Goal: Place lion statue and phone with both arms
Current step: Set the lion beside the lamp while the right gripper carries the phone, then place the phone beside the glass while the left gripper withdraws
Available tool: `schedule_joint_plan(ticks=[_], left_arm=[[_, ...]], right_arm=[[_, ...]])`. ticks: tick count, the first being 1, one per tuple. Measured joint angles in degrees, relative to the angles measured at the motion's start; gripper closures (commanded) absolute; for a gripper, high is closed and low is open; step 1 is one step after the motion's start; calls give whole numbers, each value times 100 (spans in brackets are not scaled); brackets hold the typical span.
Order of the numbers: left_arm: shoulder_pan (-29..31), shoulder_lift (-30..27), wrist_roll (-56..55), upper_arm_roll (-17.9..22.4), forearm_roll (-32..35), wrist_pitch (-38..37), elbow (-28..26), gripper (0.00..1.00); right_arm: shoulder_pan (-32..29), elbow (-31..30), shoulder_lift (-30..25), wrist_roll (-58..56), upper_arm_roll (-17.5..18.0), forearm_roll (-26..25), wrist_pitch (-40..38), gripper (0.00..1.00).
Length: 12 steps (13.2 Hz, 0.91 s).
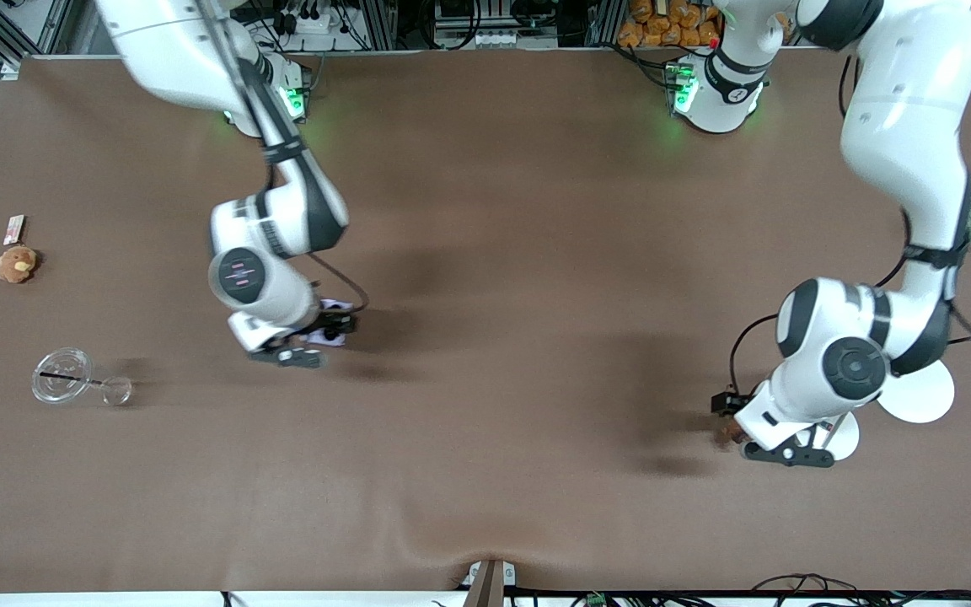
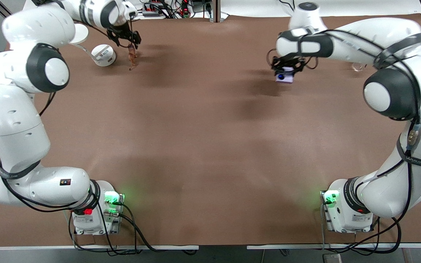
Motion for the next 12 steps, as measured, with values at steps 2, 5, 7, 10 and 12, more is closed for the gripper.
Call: schedule_joint_plan(ticks=[2,5,7,10,12], left_arm=[[2,-609,-22,-121,-86,-704,9,0],[57,-1554,-34,-178,-682,-1579,13,0],[259,-2140,-34,-177,-1034,-1917,4,0],[352,-2697,40,-33,-1135,-2086,-72,0],[-63,-3013,353,509,-1148,-2288,-284,0]], right_arm=[[-552,-21,-6,-545,-13,-17,-19,100],[-1323,-37,4,-1600,-15,-26,-23,100],[-1748,-44,34,-1998,-11,-27,7,100],[-2210,-62,256,-2379,-7,-27,350,100],[-2296,-76,524,-2585,1,-27,807,100]])
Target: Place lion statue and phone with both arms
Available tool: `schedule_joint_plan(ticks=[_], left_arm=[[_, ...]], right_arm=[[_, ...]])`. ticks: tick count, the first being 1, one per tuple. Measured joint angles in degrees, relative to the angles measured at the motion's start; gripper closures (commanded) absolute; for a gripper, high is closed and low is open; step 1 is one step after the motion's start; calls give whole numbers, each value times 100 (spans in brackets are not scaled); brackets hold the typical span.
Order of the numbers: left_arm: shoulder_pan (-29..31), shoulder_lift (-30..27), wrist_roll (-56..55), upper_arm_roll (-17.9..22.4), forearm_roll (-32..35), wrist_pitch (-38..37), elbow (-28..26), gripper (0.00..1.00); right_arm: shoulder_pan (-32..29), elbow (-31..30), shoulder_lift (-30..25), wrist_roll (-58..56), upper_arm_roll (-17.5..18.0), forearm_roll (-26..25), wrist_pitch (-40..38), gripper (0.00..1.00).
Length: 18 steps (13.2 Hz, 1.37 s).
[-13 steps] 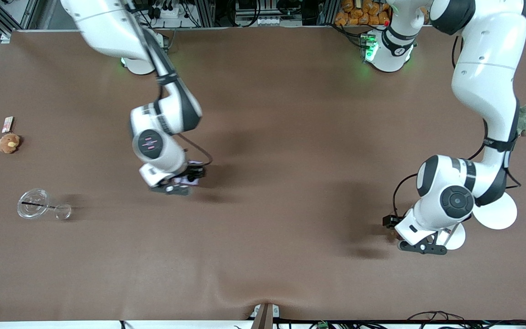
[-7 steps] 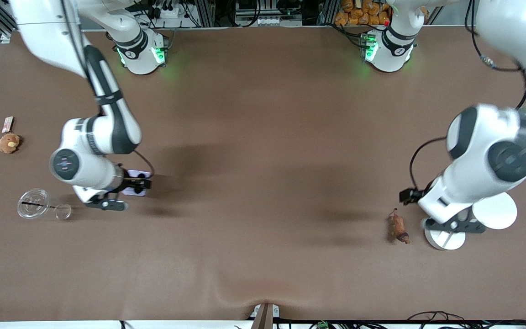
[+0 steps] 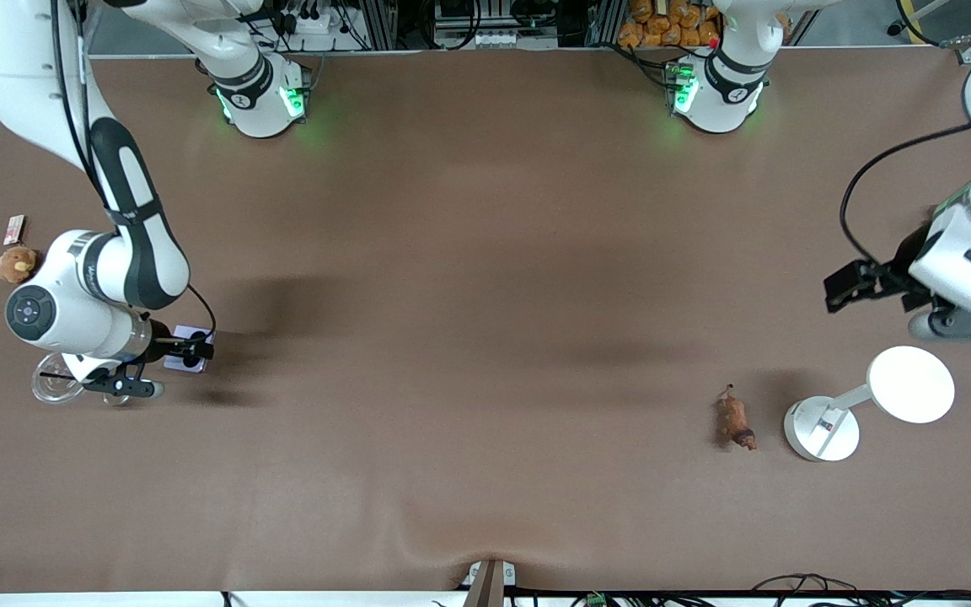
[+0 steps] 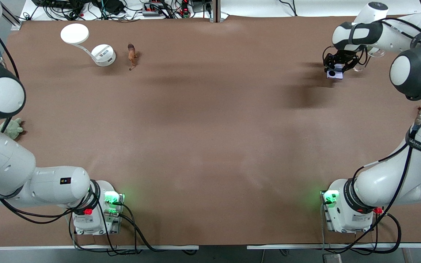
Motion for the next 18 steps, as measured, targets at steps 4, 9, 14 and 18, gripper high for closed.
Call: schedule_joint_plan(ticks=[4,9,14,18], left_arm=[[-544,-722,337,642,-198,-370,-625,0],[-424,-921,524,691,-384,-719,-583,0],[-437,-1057,525,664,-388,-1017,-478,0],[-445,-1135,854,644,-388,-1123,-478,0]], right_arm=[[-109,16,389,-313,12,0,442,75],[-111,209,364,-330,60,0,345,0],[-124,1500,60,-335,56,2,-2062,0],[-117,2925,-320,-345,234,215,-4045,0]])
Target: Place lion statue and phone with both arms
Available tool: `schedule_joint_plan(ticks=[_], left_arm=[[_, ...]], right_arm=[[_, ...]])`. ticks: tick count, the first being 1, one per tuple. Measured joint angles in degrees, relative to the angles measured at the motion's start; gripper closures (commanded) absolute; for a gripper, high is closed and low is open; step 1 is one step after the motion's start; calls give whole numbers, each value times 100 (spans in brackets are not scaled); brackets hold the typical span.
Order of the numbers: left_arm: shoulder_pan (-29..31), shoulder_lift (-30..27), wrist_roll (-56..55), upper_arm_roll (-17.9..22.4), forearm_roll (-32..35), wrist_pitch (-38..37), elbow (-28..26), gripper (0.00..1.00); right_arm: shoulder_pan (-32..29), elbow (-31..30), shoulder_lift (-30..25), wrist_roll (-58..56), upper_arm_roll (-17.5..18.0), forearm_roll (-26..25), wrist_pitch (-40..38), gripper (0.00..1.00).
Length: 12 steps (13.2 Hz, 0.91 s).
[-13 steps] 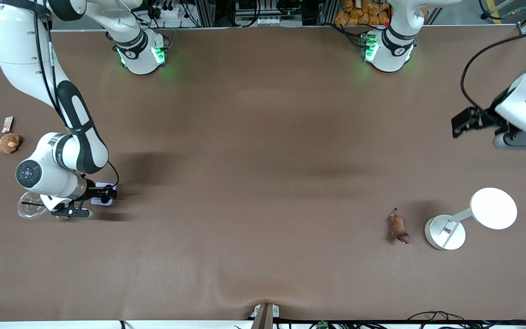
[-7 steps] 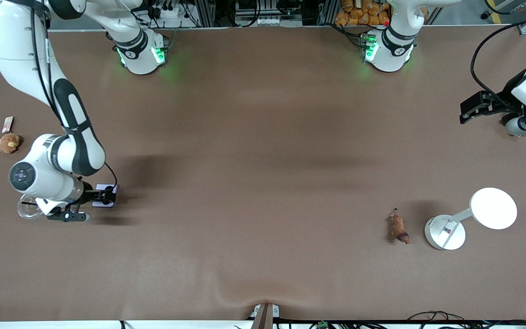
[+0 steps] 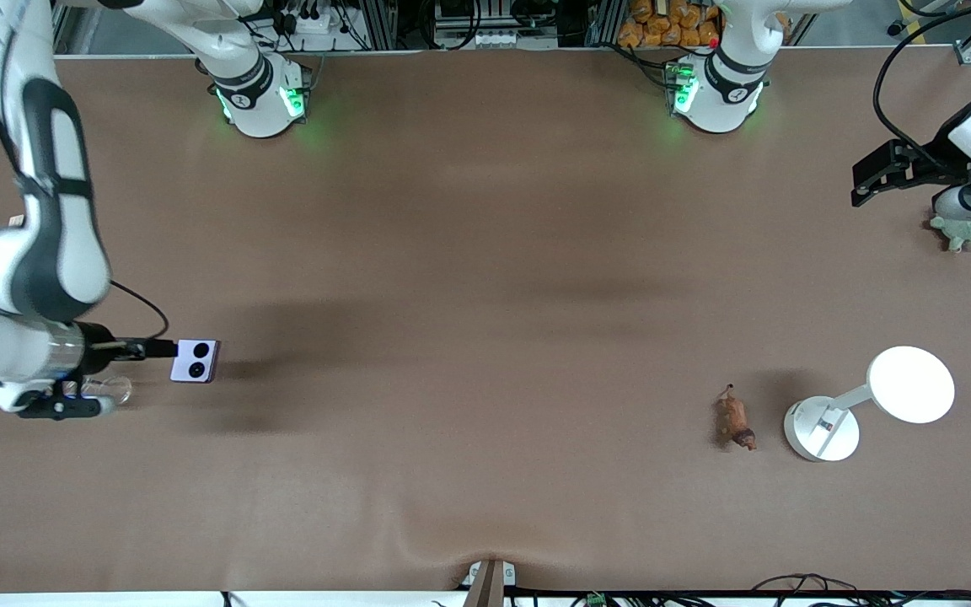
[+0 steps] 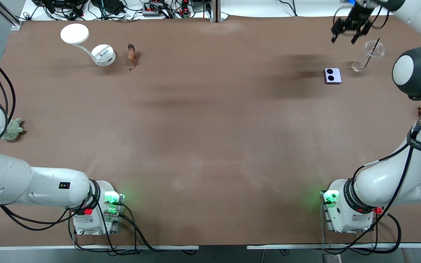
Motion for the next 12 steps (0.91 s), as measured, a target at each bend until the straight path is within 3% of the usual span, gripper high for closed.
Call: schedule_joint_plan(ticks=[4,6,9,12], left_arm=[[6,4,154,15,0,-24,-7,0],[14,5,161,23,0,-24,-9,0],[28,20,163,27,0,-24,-12,0],[34,103,163,26,0,-13,-9,0]], right_arm=[[-2,1639,-171,0,117,100,-1858,0],[-30,2098,-326,-4,102,100,-2346,0],[54,2206,-842,-4,127,-251,-2765,0],[323,1741,-1543,22,143,-678,-2779,0]])
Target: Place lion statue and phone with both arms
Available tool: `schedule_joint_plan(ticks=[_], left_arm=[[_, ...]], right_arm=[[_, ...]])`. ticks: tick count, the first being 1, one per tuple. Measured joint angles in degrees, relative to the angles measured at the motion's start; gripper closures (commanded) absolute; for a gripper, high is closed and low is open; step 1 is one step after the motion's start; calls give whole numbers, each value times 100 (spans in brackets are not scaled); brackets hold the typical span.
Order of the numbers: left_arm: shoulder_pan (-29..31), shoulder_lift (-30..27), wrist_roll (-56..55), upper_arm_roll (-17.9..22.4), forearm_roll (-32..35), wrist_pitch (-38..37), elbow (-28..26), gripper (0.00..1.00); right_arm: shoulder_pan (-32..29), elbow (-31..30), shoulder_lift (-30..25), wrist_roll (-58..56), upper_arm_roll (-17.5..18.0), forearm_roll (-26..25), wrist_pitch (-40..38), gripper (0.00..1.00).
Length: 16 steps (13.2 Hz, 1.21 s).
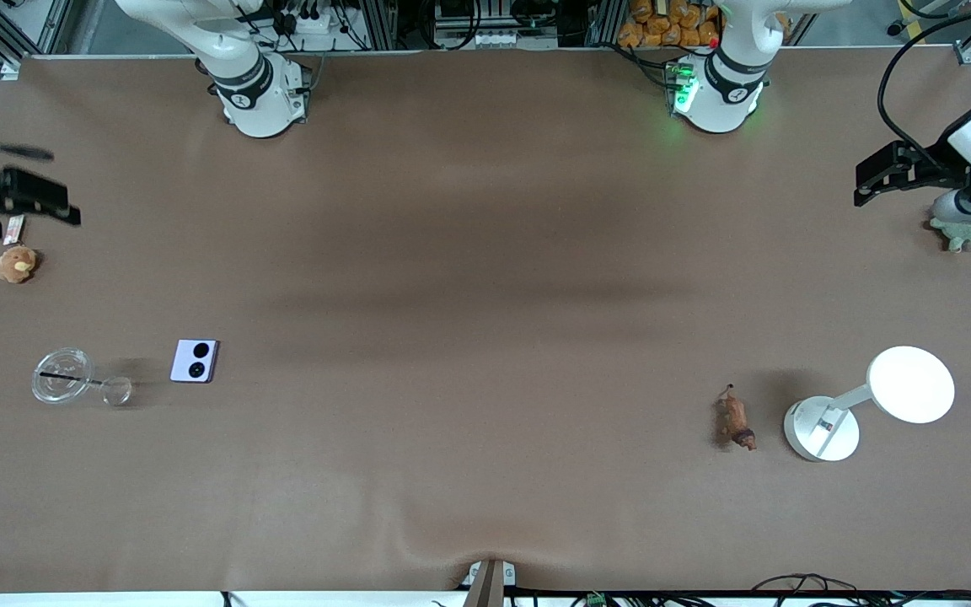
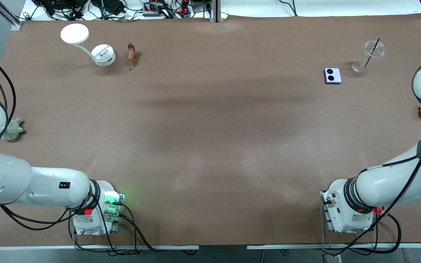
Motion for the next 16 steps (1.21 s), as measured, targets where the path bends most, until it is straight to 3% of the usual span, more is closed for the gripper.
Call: schedule_joint_plan(ticks=[4,6,12,16], left_arm=[[3,37,0,0,0,4,34,0],[3,37,0,0,0,4,42,0],[4,37,0,0,0,6,46,0],[4,38,0,0,0,14,46,0]], right_arm=[[-19,-1755,-1214,-13,-47,-60,877,0],[-28,-2224,-1462,-16,-52,-92,986,0],[-75,-2282,-1484,-817,-51,-563,1020,0],[-58,-2258,-1479,-180,-3,-473,866,0]])
